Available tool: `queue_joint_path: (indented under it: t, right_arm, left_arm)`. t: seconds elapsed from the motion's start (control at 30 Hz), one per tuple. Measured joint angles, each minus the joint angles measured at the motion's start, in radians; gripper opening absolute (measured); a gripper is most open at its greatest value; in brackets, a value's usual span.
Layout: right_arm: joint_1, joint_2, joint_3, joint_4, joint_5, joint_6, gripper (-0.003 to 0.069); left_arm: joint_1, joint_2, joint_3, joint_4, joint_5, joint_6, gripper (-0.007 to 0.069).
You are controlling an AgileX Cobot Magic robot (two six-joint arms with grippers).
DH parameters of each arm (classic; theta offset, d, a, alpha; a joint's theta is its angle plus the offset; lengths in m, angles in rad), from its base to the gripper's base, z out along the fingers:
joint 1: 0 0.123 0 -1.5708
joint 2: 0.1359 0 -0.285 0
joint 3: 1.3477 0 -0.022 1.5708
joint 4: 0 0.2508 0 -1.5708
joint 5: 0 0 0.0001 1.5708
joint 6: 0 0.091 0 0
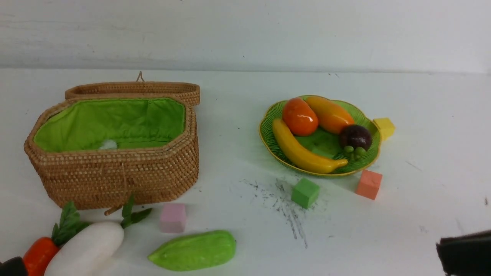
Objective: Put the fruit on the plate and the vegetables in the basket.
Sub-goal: Take a daikon with your left arm and place it on the basket on the left.
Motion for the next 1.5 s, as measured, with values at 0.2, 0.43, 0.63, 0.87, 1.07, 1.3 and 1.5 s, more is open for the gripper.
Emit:
queue_joint_path:
  t: [0.2,0.43,0.63,0.87,1.07,1.3,1.5]
  right_arm:
    - [0.0,-0.124,0.0,0.0,0.087,0.002,-0.0015]
    - [-0.005,-0.22,0.004,-0.086,0.041,-0.096,-0.001]
    - [-0.125,-0.421,0.006,-0.236,0.001,-0.124,-0.0006]
    - [-0.308,-0.68,0.108,-0.443,-0.2,-0.035,0.0]
    - [-0.328,-0.736,0.342,-0.795,-0.527,0.362,0.0004]
    - [-0.232,-0.737,0.638,-1.107,-0.744,0.786,0.0012]
    - [-0.096,-0.737,0.787,-1.236,-0.817,0.912,0.0016]
  left_arm:
    - [0.0,0.0,0.0,0.0,0.0,0.0,0.0239]
    - [0.0,0.0,0.0,0.0,0.0,0.0,0.0239]
    - [0.0,0.0,0.0,0.0,0.0,0.0,0.0239]
    - [0.0,0.0,0.0,0.0,0.0,0.0,0.0239]
    - [0.0,0.0,0.0,0.0,0.0,0.0,0.0239]
    - [0.0,0.0,0.0,0.0,0.0,0.0,0.0239]
    - [0.0,0.0,0.0,0.0,0.0,0.0,0.0239]
